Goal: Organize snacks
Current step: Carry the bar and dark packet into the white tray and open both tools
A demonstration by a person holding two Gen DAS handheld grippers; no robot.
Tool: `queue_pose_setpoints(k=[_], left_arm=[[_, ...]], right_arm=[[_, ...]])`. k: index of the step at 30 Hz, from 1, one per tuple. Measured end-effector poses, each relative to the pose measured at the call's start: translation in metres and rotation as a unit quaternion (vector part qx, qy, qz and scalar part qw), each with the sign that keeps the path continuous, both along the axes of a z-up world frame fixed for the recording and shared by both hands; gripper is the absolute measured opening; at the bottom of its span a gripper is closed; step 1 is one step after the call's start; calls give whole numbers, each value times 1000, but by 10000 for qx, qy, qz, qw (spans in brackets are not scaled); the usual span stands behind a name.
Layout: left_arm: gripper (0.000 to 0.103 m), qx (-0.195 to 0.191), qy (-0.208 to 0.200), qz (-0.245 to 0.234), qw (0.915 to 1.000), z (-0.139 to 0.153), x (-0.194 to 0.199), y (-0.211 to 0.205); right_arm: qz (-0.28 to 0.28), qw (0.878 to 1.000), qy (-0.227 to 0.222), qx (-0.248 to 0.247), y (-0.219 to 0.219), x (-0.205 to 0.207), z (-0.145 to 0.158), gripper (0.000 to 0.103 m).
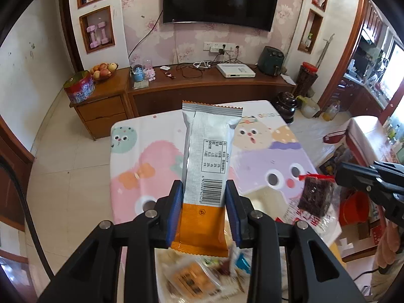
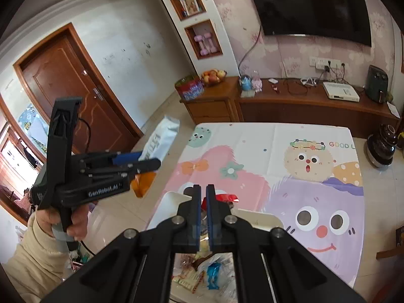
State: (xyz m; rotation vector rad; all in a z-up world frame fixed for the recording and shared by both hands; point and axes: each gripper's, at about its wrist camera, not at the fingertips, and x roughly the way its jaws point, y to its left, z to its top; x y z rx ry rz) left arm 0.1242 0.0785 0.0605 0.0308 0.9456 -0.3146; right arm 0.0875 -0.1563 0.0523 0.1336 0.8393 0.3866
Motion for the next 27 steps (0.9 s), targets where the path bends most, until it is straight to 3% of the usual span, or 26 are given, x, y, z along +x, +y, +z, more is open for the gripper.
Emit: queue_pose_setpoints(k=[4, 13, 18, 27], left_arm=[[33, 222, -266, 76, 9994, 2, -33, -5], [33, 107, -284, 242, 9992, -17, -72, -16], [33, -102, -121, 395, 9991, -35, -79, -17], [34, 178, -132, 626, 9978, -59, -90, -20]], right_arm=[[71, 9999, -101, 67, 0, -23, 3, 4], [168, 9995, -18, 264, -2, -45, -5, 0], [250, 9994, -47, 237, 4, -47, -6, 0], [231, 9997, 29, 57, 12, -45, -21, 0]])
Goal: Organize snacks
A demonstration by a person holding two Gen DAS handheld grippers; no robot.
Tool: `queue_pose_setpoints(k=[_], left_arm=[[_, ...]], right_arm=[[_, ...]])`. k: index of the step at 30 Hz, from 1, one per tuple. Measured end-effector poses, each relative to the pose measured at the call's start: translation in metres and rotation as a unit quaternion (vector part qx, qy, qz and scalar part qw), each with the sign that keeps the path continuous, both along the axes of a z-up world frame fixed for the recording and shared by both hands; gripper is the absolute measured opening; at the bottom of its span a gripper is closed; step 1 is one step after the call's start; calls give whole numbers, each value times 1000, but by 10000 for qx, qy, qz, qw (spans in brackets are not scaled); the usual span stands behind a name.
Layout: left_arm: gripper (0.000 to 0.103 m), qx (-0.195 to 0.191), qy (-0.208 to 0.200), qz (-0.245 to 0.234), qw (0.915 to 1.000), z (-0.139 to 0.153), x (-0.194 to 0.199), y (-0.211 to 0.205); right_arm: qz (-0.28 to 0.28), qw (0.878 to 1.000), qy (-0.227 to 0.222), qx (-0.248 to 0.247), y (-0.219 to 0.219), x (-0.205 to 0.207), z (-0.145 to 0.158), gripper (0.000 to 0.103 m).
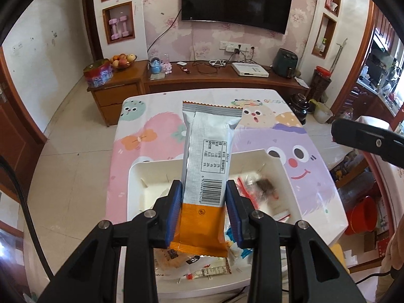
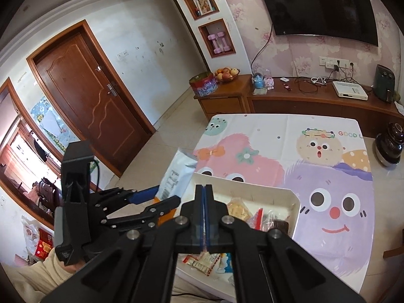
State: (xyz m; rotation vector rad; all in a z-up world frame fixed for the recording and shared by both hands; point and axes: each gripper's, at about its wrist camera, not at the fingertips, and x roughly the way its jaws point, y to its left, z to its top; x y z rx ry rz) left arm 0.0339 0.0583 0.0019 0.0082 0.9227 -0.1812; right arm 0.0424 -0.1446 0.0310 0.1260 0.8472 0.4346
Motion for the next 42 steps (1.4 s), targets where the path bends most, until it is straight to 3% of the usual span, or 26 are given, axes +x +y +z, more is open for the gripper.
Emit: queue_pose_setpoints(k=[2, 4, 6, 11, 17, 19, 21, 23, 42], left_arm=[[34, 109, -5, 58, 9999, -5, -3, -1], [45, 130, 22, 94, 9999, -9, -5, -1], [69, 128, -12, 142, 9998, -12, -8, -2], [85, 193, -111, 233, 9995, -16, -14, -4], [89, 164, -94, 252, 9995, -18, -15, -7], [90, 147, -106, 266, 9995, -19, -16, -8], [91, 118, -86, 270, 9995, -19, -16, -8], [92, 68, -83, 305, 9995, -19, -17, -8], [102, 17, -470, 794, 9957, -4, -33, -26]], right_arm=[[-57, 9998, -25, -175, 3, -1, -5, 1], [-80, 9994, -46, -330, 6, -3, -11, 1], [-113, 9990, -56, -422, 8, -5, -16, 1], [-116, 9986, 43, -512, 10, -9, -29, 1], [-238, 9980, 175, -555, 4, -13, -44, 5], [-286, 9978, 181, -575, 1, -15, -48, 12], [-381, 9973, 161, -606, -2, -18, -51, 27], [-481, 9967, 120, -639, -5, -20, -53, 33], [-1308, 9824, -745, -1109, -17, -61, -40, 51]])
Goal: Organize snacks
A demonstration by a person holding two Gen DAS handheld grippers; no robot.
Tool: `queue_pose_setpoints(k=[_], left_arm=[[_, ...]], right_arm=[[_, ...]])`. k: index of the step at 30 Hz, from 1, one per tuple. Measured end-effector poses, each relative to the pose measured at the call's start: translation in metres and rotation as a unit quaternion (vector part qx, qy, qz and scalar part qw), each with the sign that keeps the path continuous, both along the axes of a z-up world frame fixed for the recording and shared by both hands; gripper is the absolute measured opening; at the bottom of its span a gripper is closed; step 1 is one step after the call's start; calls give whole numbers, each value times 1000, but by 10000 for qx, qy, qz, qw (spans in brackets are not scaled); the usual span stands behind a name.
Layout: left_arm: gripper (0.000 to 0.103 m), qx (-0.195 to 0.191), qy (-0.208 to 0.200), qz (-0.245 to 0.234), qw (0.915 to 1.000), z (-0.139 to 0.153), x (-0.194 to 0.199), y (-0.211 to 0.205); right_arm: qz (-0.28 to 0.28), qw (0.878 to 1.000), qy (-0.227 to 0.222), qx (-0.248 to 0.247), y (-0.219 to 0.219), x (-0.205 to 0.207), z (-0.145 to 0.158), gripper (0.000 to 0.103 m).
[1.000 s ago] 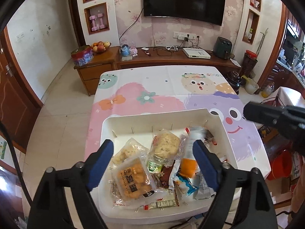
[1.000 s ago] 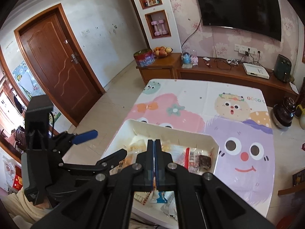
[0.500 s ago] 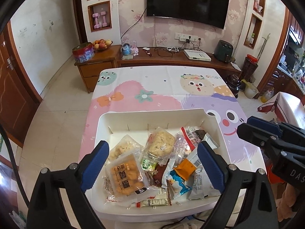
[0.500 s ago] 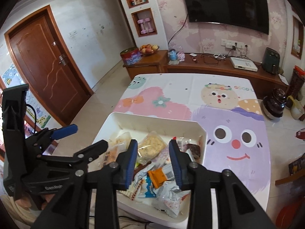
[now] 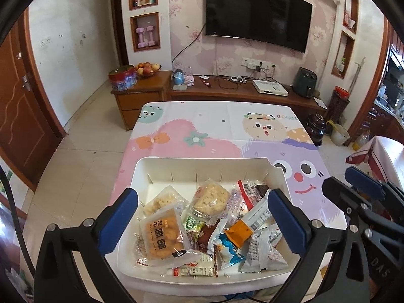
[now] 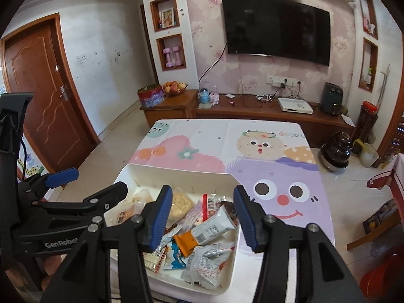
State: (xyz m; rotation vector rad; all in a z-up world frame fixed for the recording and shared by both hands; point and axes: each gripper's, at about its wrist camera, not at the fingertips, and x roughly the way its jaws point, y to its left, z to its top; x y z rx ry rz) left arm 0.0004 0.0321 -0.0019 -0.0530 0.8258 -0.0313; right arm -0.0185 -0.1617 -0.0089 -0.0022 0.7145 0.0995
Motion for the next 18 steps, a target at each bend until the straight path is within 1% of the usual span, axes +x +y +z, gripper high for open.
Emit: queue_pose_setpoints(k=[3, 10, 14, 18], left_arm=[[102, -105, 82, 117, 9998, -5, -1, 0], [102, 125, 72, 208, 9997, -10, -6, -6], [102, 175, 92, 223, 9996, -13, -6, -7], [102, 139, 118, 219, 9996, -14, -6, -6]], right_arm=[[-65, 10000, 13, 24, -3, -1, -3, 51], [-153, 9996, 166, 150, -9, -2, -13, 51], [-146, 9991, 294, 284, -12, 2, -19, 51], [-152, 9988, 358, 294, -13, 4, -23, 51]])
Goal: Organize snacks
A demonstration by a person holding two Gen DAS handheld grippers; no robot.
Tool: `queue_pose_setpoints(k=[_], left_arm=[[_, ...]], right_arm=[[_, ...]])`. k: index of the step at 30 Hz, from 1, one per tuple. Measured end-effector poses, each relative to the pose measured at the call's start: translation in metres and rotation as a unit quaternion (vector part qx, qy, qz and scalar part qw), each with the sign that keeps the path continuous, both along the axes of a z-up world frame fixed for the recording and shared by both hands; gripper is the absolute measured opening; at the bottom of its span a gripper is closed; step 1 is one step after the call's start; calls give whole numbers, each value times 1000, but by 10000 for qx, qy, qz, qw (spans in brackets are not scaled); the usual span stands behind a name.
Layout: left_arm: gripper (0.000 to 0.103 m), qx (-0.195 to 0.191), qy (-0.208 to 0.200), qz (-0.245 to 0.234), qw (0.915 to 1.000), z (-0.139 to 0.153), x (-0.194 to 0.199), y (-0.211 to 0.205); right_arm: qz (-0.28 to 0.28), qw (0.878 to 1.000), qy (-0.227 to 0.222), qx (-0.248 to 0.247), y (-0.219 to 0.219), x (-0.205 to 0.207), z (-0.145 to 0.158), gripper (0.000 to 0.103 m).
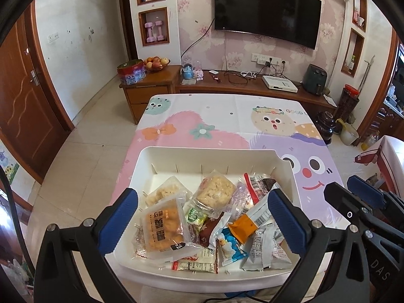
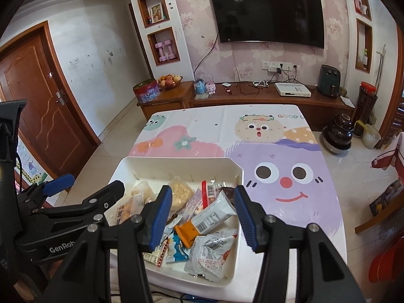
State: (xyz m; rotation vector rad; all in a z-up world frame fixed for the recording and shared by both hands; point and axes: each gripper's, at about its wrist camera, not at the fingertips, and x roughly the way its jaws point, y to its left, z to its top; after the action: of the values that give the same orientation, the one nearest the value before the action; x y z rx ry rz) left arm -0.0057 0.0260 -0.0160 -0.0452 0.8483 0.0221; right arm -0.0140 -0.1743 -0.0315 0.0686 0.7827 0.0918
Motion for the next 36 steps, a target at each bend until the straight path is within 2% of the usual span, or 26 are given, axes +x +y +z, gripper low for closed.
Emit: queue_pose_setpoints(k=[36], left_arm=[[102, -62, 53, 11, 10000, -4, 2, 2]], right_arm=[[18, 10000, 60, 9, 1, 5, -2, 51]])
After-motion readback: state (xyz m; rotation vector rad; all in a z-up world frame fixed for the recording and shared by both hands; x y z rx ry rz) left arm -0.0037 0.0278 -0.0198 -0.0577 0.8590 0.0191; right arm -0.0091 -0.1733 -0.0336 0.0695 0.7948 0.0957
